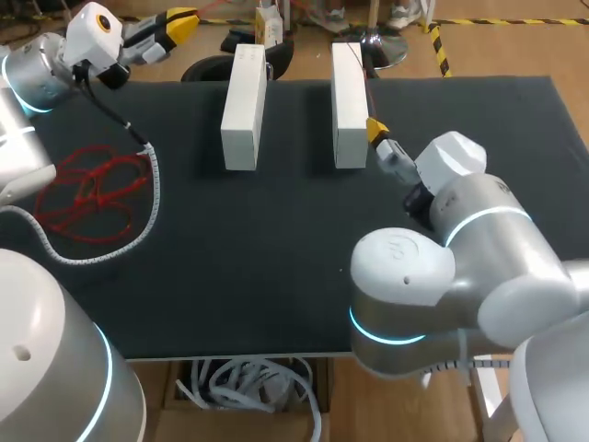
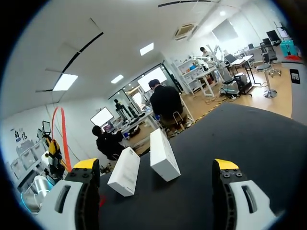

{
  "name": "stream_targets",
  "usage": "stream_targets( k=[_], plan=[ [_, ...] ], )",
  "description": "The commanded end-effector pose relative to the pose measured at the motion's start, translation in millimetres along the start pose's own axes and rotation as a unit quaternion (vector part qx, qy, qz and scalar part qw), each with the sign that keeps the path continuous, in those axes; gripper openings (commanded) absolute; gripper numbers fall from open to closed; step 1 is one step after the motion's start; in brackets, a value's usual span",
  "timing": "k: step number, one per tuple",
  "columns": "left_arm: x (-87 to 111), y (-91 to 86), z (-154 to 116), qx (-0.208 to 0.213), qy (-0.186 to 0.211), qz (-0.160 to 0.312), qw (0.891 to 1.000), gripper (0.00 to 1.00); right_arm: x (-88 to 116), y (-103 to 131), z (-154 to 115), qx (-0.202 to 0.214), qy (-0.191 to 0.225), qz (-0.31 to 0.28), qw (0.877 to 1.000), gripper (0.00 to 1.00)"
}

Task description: Grab the tape and strap the tape.

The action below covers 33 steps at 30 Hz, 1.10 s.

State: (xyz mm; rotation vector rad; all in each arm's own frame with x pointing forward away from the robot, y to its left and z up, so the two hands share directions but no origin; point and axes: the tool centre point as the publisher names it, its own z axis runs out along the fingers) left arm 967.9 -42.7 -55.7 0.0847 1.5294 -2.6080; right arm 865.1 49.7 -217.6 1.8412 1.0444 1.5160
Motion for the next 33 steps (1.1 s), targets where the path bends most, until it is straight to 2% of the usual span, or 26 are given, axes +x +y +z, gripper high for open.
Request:
stream_targets(
  k=[1,6,14,18,22,26,30,33],
  plan=[
    [-0.6,1.2,-0.6,0.001,0.001,0.001,1.0,0.0,9.2,0.0,-7.1,0.013,-0.001,-0.007,1.0,1.0],
    [-0.6,1.2,-0.6,0.001,0.001,0.001,1.0,0.0,8.8,-12.4,-11.0,0.033,0.003,-0.028,0.999,1.0],
    [-0.6,1.2,-0.6,0.001,0.001,0.001,1.0,0.0,-10.4,-18.1,16.5,-0.001,-0.015,-0.086,0.996,1.0],
    [-0.6,1.2,-0.6,0.001,0.001,0.001,1.0,0.0,-27.9,-12.8,30.0,-0.027,-0.032,-0.122,0.992,1.0],
    [-0.6,1.2,-0.6,0.001,0.001,0.001,1.0,0.0,-54.5,-3.8,42.1,-0.045,-0.071,-0.148,0.985,1.0],
    [-0.6,1.2,-0.6,0.001,0.001,0.001,1.0,0.0,-73.3,3.2,48.6,-0.052,-0.095,-0.162,0.981,1.0],
    [-0.6,1.2,-0.6,0.001,0.001,0.001,1.0,0.0,-75.7,4.1,49.2,-0.052,-0.103,-0.165,0.98,1.0],
    [-0.6,1.2,-0.6,0.001,0.001,0.001,1.0,0.0,-67.5,0.3,49.8,-0.047,-0.092,-0.143,0.984,1.0]
  ],
)
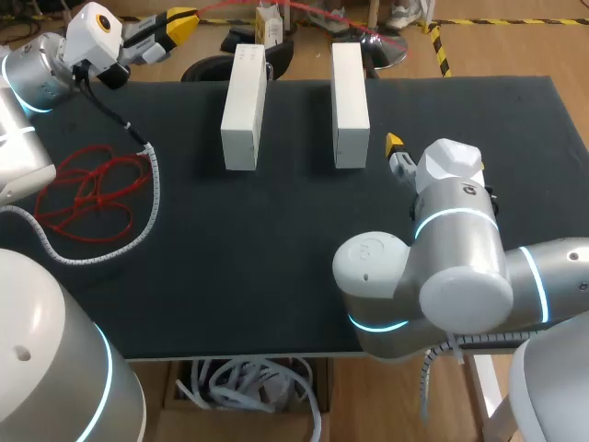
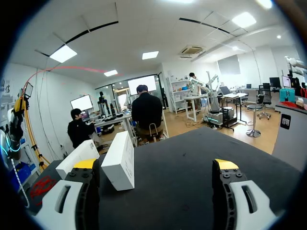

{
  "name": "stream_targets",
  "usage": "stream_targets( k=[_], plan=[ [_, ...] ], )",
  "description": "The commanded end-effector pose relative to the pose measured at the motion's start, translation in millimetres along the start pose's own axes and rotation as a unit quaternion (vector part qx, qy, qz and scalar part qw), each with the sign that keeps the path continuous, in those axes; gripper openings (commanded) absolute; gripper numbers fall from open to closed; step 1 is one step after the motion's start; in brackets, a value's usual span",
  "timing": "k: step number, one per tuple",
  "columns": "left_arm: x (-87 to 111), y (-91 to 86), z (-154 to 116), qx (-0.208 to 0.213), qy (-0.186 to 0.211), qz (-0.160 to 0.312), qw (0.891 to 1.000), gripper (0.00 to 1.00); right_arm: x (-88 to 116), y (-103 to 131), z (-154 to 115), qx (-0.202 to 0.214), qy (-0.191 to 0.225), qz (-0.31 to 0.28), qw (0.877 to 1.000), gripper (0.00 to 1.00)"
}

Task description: Grab the tape and strap the tape.

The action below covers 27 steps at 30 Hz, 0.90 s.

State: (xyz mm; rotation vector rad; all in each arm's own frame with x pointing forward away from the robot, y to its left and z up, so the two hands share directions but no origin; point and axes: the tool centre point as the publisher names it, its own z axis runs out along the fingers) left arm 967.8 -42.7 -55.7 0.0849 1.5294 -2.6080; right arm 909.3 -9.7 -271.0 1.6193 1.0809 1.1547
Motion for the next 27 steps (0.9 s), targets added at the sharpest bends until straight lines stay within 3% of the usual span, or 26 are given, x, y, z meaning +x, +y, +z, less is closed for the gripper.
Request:
stream_targets(
  k=[1,5,12,17,27],
  plan=[
    [-0.7,1.2,-0.7,0.001,0.001,0.001,1.0,0.0,11.1,1.6,-2.4,0.009,0.012,0.032,0.999,1.0],
    [-0.7,1.2,-0.7,0.001,0.001,0.001,1.0,0.0,27.8,5.0,-1.4,0.023,0.033,0.143,0.989,1.0],
    [-0.7,1.2,-0.7,0.001,0.001,0.001,1.0,0.0,51.8,21.5,-10.0,0.016,0.067,0.264,0.962,1.0],
    [-0.7,1.2,-0.7,0.001,0.001,0.001,1.0,0.0,61.9,32.9,-13.0,0.019,0.123,0.239,0.963,1.0],
    [-0.7,1.2,-0.7,0.001,0.001,0.001,1.0,0.0,61.9,32.9,-13.0,0.019,0.123,0.239,0.963,1.0]
  ],
)
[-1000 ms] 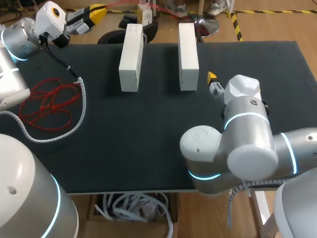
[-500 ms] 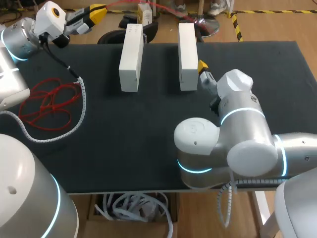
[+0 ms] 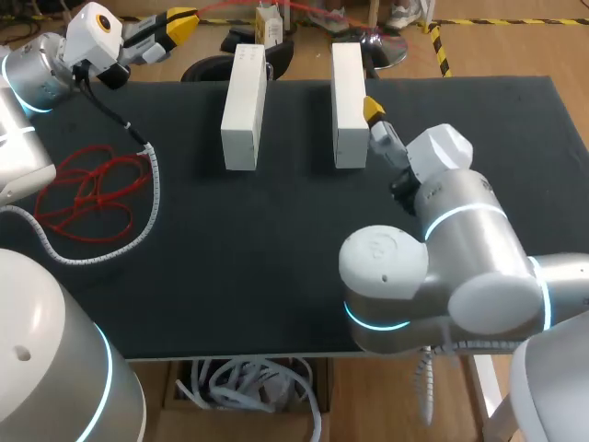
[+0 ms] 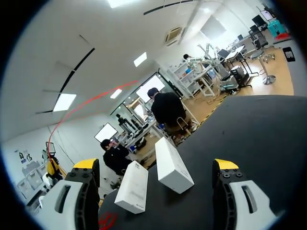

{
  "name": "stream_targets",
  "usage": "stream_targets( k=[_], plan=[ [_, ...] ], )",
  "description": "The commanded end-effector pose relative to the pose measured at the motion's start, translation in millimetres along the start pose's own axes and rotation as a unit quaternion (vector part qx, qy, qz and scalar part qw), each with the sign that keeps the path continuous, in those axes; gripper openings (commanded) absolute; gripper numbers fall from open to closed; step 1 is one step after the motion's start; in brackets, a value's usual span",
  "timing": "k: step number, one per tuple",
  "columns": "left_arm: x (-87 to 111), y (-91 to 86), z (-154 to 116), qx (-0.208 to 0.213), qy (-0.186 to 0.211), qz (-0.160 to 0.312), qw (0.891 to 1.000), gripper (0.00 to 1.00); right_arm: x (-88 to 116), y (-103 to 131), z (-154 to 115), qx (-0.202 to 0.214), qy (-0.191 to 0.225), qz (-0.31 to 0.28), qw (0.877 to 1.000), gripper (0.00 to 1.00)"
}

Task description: Grab the tape and strap the tape.

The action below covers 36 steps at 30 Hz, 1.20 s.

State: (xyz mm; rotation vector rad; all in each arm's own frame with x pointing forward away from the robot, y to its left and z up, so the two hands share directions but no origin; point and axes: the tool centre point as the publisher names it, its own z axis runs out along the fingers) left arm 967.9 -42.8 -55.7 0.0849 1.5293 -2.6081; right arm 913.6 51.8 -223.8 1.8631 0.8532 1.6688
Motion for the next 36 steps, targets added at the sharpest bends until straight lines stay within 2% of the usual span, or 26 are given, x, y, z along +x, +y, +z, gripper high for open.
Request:
stream_targets(
  k=[1,10,11,12,14,16,18,22,26,29,34,36],
  plan=[
    [-0.6,1.2,-0.7,0.001,0.001,0.001,1.0,0.0,-6.0,7.3,0.4,0.012,0.014,0.001,1.0,1.0],
    [-0.6,1.2,-0.7,0.001,0.001,0.001,1.0,0.0,-6.0,7.3,0.4,0.012,0.014,0.001,1.0,1.0],
    [-0.6,1.2,-0.7,0.001,0.001,0.001,1.0,0.0,-4.3,5.8,1.3,0.0,-0.004,0.069,0.998,1.0],
    [-0.6,1.2,-0.7,0.001,0.001,0.001,1.0,0.0,-3.8,4.6,1.4,-0.017,-0.007,0.099,0.995,1.0],
    [-0.6,1.2,-0.7,0.001,0.001,0.001,1.0,0.0,-1.9,4.2,-1.6,-0.054,-0.031,0.17,0.984,1.0],
    [-0.6,1.2,-0.7,0.001,0.001,0.001,1.0,0.0,-1.7,4.1,-4.6,-0.084,-0.042,0.211,0.973,1.0],
    [-0.6,1.2,-0.7,0.001,0.001,0.001,1.0,0.0,-1.0,5.4,-7.6,-0.108,-0.057,0.263,0.957,1.0],
    [-0.6,1.2,-0.7,0.001,0.001,0.001,1.0,0.0,-0.1,11.1,-12.9,-0.15,-0.064,0.325,0.931,1.0],
    [-0.6,1.2,-0.7,0.001,0.001,0.001,1.0,0.0,1.6,18.1,-16.4,-0.169,-0.066,0.387,0.904,1.0],
    [-0.6,1.2,-0.7,0.001,0.001,0.001,1.0,0.0,5.5,22.6,-16.0,-0.169,-0.063,0.414,0.892,1.0],
    [-0.6,1.2,-0.7,0.001,0.001,0.001,1.0,0.0,16.5,33.1,-7.4,-0.146,-0.047,0.43,0.89,1.0],
    [-0.6,1.2,-0.7,0.001,0.001,0.001,1.0,0.0,21.4,35.6,-4.9,-0.142,-0.044,0.444,0.884,1.0]
  ],
)
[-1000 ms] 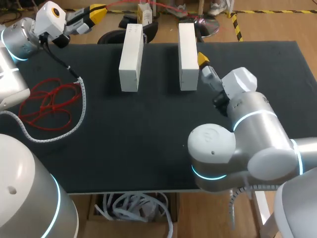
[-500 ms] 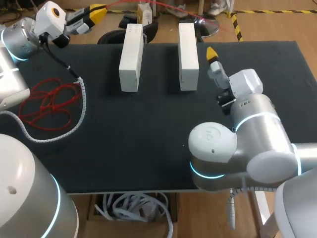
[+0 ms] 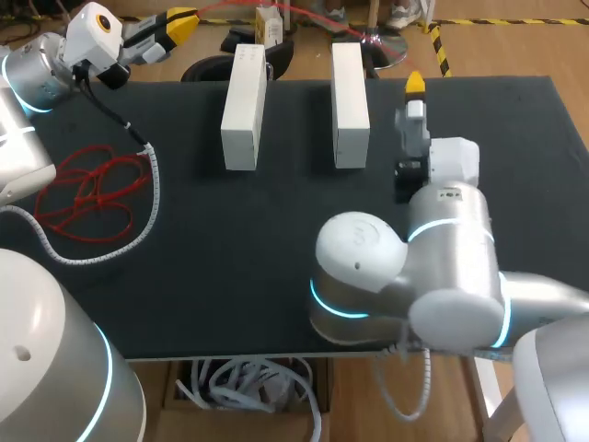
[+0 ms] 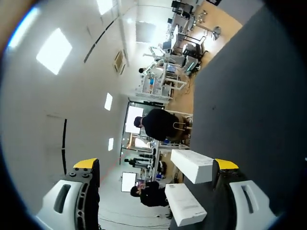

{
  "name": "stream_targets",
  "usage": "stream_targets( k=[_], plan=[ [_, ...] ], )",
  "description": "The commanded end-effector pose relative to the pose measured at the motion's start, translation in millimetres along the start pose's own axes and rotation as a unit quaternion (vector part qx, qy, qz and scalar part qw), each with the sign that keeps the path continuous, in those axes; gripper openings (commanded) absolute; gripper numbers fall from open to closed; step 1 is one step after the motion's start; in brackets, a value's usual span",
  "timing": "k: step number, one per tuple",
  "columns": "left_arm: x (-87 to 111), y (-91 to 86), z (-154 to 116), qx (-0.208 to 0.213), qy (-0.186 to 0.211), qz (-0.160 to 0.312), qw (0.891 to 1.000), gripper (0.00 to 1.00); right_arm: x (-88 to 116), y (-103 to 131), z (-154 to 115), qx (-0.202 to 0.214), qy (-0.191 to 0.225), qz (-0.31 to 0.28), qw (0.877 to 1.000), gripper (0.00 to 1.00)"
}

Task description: Grab the tape and strap the tape.

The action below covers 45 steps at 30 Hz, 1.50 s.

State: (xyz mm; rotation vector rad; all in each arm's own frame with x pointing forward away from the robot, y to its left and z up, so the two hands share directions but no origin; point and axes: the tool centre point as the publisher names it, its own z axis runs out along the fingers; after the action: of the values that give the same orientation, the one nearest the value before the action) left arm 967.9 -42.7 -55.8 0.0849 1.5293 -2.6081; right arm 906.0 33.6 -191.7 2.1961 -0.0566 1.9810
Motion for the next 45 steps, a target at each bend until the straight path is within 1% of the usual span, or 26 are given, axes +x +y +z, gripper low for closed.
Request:
stream_targets(
  k=[1,6,12,15,21,22,24,25,26,30,33,45],
  plan=[
    [-0.6,1.2,-0.7,0.001,0.001,0.001,1.0,0.0,12.9,-10.8,6.2,-0.039,-0.008,0.11,0.993,1.0],
    [-0.6,1.2,-0.7,0.001,0.001,0.001,1.0,0.0,29.1,-16.1,8.0,-0.03,0.01,0.125,0.992,1.0],
    [-0.6,1.2,-0.7,0.001,0.001,0.001,1.0,0.0,49.1,-16.3,19.7,-0.023,0.041,0.126,0.991,1.0],
    [-0.6,1.2,-0.7,0.001,0.001,0.001,1.0,0.0,58.6,-15.8,25.5,-0.023,0.049,0.127,0.99,1.0],
    [-0.6,1.2,-0.7,0.001,0.001,0.001,1.0,0.0,72.1,-16.7,37.7,-0.016,0.061,0.15,0.987,1.0],
    [-0.6,1.2,-0.7,0.001,0.001,0.001,1.0,0.0,75.1,-17.5,39.0,-0.015,0.062,0.152,0.986,0.91],
    [-0.6,1.2,-0.7,0.001,0.001,0.001,1.0,0.0,80.1,-19.4,41.9,-0.011,0.067,0.16,0.985,0.55],
    [-0.6,1.2,-0.7,0.001,0.001,0.001,1.0,0.0,82.8,-20.4,43.8,-0.011,0.068,0.163,0.984,0.47],
    [-0.6,1.2,-0.7,0.001,0.001,0.001,1.0,0.0,85.0,-21.4,45.7,-0.009,0.07,0.164,0.984,0.45],
    [-0.6,1.2,-0.7,0.001,0.001,0.001,1.0,0.0,91.3,-26.2,51.4,-0.005,0.074,0.174,0.982,0.48],
    [-0.6,1.2,-0.7,0.001,0.001,0.001,1.0,0.0,95.3,-29.5,53.5,-0.003,0.077,0.182,0.98,0.47],
    [-0.6,1.2,-0.7,0.001,0.001,0.001,1.0,0.0,105.0,-40.0,51.3,0.008,0.082,0.202,0.976,0.45]
  ],
)
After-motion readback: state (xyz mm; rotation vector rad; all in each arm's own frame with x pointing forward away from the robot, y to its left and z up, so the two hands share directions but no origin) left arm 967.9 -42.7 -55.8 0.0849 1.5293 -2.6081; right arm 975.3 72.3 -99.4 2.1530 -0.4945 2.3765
